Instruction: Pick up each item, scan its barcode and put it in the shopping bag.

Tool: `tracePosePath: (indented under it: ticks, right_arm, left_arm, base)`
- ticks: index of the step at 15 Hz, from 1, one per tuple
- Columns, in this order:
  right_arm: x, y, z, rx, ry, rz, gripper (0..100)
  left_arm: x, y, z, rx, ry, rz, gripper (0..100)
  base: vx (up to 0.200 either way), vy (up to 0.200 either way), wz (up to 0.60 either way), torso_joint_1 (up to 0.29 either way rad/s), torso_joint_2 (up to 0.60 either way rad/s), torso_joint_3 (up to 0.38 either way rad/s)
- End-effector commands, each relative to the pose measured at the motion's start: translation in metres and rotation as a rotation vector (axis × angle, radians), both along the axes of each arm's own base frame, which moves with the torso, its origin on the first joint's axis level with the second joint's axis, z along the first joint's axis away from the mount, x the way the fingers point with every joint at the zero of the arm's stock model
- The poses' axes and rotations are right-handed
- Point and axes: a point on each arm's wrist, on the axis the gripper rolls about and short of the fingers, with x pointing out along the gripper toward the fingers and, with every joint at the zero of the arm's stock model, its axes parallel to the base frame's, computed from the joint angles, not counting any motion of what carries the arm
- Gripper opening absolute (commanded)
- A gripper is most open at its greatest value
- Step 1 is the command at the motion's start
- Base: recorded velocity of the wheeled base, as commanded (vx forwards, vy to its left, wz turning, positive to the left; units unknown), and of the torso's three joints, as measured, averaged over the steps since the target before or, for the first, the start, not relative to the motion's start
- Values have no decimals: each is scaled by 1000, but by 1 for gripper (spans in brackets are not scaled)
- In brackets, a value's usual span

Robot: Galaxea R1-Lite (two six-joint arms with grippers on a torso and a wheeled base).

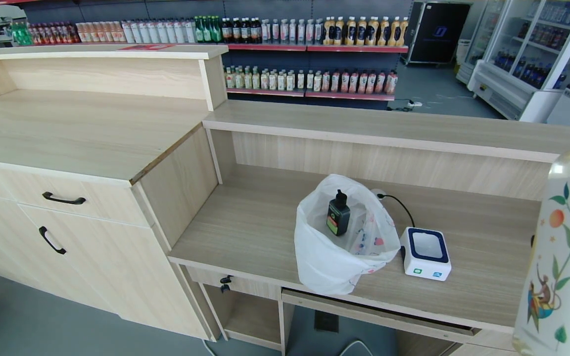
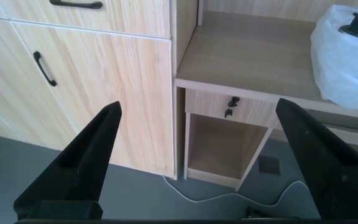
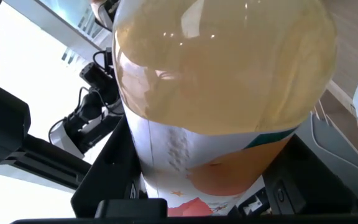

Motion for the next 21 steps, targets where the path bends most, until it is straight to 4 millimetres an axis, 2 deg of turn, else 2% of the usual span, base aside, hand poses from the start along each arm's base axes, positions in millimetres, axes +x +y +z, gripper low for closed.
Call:
tracePosePath:
  ticks: [1,6,14,15,17,19,21]
  right_arm:
    - [-1,0,0,1,-1,2,0]
    - [-6,-1,-1,-3,11,0,0]
    - [-2,-3,2,-3,8,-27,0]
    - [5,-4,2,-12,3,-61,0]
    - [34,-9,-7,-113,-79,-236,0]
    - [62,-26,-22,-266,-189,-402,0]
    - [76,-45,-32,-377,-288,-490,0]
  left_arm:
    - [0,0,0,0,0,0,100]
    - [0,0,0,0,0,0,100]
    - [0,0,0,0,0,0,100]
    - [0,0,0,0,0,0,100]
    - [0,0,0,0,0,0,100]
    - [0,0,0,0,0,0,100]
    - [0,0,0,0,0,0,100]
  base:
    - [0,0,0,0,0,0]
    - [0,0,0,0,0,0]
    - [0,0,0,0,0,0]
    - [0,0,0,0,0,0]
    - [0,0,0,0,0,0]
    - [0,0,0,0,0,0]
    - [0,0,0,0,0,0]
